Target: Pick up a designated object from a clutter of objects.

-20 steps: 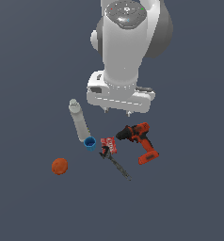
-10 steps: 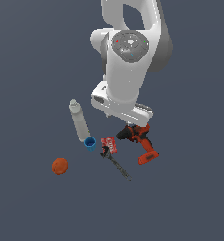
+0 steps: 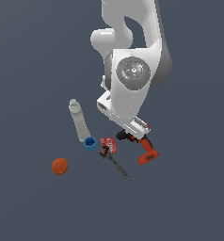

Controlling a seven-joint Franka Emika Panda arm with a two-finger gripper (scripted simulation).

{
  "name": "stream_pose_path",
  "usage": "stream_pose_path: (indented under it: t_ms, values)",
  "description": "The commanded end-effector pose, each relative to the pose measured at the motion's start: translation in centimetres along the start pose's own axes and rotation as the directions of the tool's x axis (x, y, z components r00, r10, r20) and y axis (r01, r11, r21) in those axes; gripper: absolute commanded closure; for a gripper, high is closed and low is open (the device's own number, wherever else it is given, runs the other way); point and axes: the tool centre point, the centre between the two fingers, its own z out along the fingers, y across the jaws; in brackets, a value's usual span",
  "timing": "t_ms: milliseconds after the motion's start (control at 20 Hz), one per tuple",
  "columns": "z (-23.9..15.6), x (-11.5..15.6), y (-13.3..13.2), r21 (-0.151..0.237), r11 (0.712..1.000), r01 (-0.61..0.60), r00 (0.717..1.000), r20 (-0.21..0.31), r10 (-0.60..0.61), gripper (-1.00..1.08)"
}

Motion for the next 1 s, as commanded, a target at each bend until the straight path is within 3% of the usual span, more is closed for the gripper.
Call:
stream_pose_path:
  t_ms: [0, 400, 950]
  values:
    - [0.9, 0.1, -0.3, -0.015, 0.998, -0.062, 0.998, 0.010, 0.062, -0.60]
    - [3.9, 0.3, -1.1, -0.069, 0.966, -0.251, 0.967, 0.029, 0.253, -0.60]
    - [7.6, 0.3, -1.9, -0.140, 0.876, -0.461, 0.884, 0.020, 0.468, -0.60]
